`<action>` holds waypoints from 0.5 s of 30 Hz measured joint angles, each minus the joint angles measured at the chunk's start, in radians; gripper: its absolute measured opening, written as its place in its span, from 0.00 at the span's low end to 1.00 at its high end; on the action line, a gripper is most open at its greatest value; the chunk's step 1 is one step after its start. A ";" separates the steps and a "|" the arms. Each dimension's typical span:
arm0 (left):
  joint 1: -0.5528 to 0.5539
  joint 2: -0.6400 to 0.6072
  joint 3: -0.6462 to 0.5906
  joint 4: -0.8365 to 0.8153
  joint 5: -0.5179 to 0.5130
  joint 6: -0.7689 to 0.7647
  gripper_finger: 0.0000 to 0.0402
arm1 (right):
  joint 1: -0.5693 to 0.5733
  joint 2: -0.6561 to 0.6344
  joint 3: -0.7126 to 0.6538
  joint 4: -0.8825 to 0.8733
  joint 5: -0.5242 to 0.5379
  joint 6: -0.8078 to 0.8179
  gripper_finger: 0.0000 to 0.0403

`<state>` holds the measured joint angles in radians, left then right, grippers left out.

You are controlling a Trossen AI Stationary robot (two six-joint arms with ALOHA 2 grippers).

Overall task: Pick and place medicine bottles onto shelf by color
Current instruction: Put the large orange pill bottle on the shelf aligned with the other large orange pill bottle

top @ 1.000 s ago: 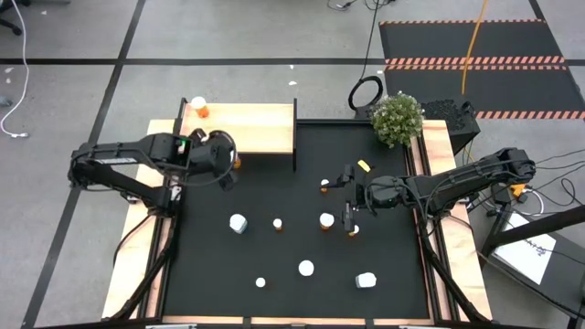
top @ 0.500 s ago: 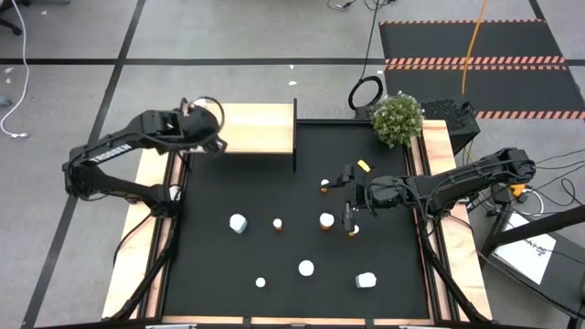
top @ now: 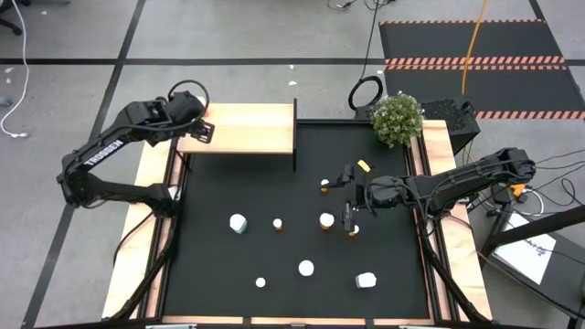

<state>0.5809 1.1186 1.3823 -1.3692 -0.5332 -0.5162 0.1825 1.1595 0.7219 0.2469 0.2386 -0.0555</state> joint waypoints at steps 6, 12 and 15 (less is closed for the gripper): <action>0.070 0.000 0.000 0.004 0.020 0.038 0.54 | 0.000 0.000 0.000 -0.005 0.000 0.002 0.77; 0.123 0.000 -0.024 0.055 0.049 0.089 0.54 | 0.000 0.000 0.000 -0.005 0.000 0.002 0.77; 0.144 0.000 -0.066 0.058 0.056 0.093 0.54 | 0.000 0.000 0.000 -0.005 0.000 0.002 0.77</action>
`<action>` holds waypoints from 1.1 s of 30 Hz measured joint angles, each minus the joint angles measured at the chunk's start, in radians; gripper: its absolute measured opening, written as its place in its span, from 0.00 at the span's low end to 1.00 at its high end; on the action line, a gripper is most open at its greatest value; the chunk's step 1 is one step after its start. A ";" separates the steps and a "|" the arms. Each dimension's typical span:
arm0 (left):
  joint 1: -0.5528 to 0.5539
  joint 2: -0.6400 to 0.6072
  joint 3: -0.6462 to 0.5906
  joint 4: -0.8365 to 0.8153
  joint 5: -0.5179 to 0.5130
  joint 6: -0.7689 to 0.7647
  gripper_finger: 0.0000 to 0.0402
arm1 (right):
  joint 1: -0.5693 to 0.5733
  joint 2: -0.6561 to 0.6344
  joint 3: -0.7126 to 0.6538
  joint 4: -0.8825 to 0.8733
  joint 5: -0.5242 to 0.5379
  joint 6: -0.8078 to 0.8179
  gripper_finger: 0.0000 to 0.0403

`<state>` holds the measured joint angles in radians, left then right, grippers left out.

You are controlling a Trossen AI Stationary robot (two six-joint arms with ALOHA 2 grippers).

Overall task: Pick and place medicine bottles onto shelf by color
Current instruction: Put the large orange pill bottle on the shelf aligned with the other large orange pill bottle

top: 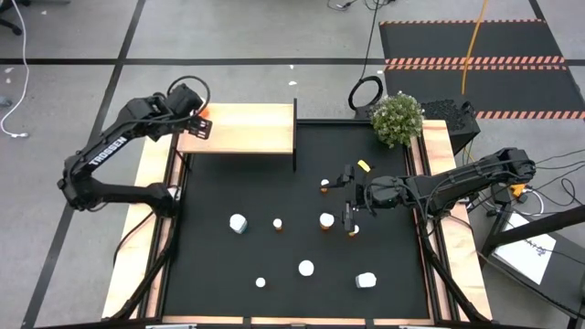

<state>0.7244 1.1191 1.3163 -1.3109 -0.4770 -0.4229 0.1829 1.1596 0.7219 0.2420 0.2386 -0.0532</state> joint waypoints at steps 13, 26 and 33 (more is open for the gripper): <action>0.048 0.000 -0.095 0.094 0.043 0.029 0.54 | 0.000 0.000 0.000 0.000 0.000 0.001 0.77; 0.062 0.000 -0.171 0.125 0.092 0.028 0.54 | 0.000 0.000 0.000 0.000 0.000 0.008 0.77; 0.062 0.000 -0.171 0.145 0.092 0.030 0.54 | 0.000 0.000 0.000 0.000 0.000 0.008 0.77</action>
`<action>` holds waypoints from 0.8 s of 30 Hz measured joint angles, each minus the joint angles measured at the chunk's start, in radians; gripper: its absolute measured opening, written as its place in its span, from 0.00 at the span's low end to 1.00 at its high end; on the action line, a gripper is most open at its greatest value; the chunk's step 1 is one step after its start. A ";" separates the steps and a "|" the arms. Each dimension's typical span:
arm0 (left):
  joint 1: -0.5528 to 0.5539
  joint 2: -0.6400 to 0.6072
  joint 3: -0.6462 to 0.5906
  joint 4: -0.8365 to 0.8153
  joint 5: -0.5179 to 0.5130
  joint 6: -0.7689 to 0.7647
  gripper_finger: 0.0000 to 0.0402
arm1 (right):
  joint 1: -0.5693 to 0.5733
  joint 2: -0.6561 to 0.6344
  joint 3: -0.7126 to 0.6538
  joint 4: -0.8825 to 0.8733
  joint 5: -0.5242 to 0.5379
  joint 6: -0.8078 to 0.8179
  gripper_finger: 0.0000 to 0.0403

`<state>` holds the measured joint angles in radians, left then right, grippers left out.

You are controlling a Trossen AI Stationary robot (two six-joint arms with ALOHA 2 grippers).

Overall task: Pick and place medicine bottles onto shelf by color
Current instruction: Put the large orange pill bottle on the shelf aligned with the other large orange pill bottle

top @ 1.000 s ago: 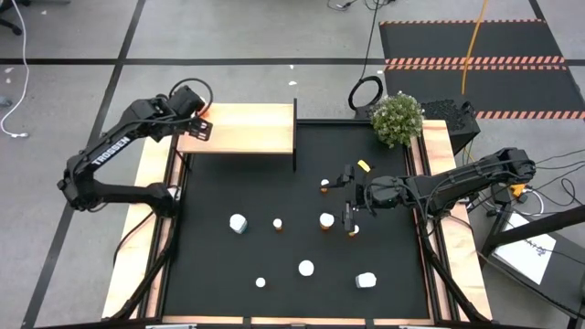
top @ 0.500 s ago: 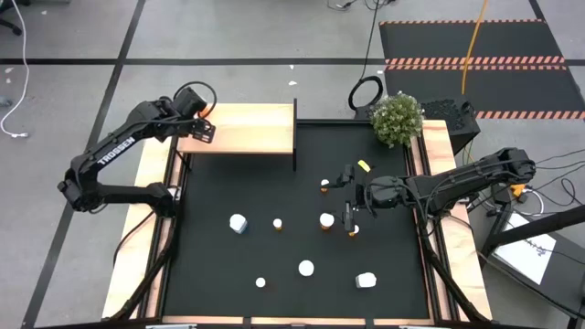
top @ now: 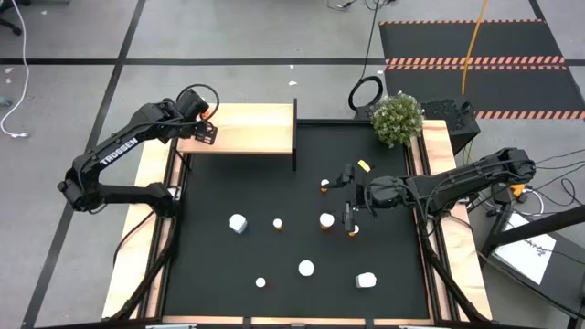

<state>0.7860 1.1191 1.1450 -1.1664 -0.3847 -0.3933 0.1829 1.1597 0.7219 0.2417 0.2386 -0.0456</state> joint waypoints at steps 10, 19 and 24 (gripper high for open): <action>0.000 0.000 0.000 -0.001 -0.003 -0.005 0.60 | 0.000 0.000 0.000 0.000 0.000 0.005 0.77; 0.000 0.000 0.000 0.000 -0.050 0.019 0.67 | 0.000 0.000 0.000 0.000 0.000 0.005 0.77; 0.000 0.000 0.000 0.001 -0.062 0.027 0.67 | 0.000 0.000 0.000 0.000 0.000 0.005 0.77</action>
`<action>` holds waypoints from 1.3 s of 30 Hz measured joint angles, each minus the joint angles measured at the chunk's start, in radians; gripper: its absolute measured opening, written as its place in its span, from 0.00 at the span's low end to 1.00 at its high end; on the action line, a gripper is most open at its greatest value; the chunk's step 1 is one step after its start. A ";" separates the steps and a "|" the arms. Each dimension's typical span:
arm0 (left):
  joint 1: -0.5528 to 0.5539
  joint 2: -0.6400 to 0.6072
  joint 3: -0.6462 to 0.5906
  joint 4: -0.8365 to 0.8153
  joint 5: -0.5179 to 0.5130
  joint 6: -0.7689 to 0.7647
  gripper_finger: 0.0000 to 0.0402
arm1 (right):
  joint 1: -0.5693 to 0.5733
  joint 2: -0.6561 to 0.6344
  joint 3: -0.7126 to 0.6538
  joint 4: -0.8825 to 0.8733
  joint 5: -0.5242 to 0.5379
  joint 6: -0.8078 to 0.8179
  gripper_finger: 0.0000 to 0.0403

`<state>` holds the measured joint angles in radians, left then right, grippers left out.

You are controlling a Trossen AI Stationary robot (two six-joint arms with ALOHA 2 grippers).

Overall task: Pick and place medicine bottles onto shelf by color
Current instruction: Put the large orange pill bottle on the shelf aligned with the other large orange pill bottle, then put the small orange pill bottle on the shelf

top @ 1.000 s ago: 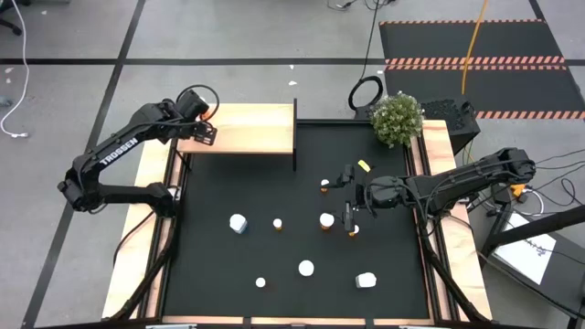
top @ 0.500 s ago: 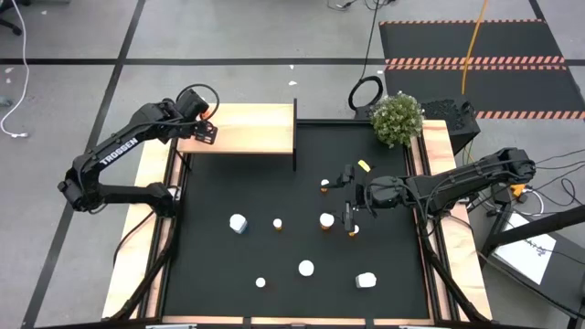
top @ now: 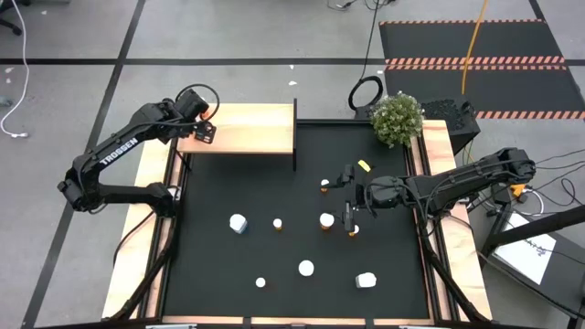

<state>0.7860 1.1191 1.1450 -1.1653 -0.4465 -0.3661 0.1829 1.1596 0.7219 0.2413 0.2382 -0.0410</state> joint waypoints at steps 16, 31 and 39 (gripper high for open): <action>-0.147 -0.194 0.002 0.149 -0.003 -0.008 0.68 | 0.000 0.000 0.000 0.000 0.000 0.002 0.77; -0.797 -0.236 -0.036 0.220 -0.196 -0.176 0.67 | 0.007 0.000 0.000 0.031 -0.002 0.067 0.77; -1.043 -0.167 -0.129 0.375 -0.374 -0.186 0.67 | 0.031 0.003 0.000 0.057 -0.002 0.082 0.77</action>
<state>-0.2567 0.9522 1.0161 -0.7903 -0.8202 -0.5517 0.2135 1.1625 0.7219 0.2981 0.2367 0.0407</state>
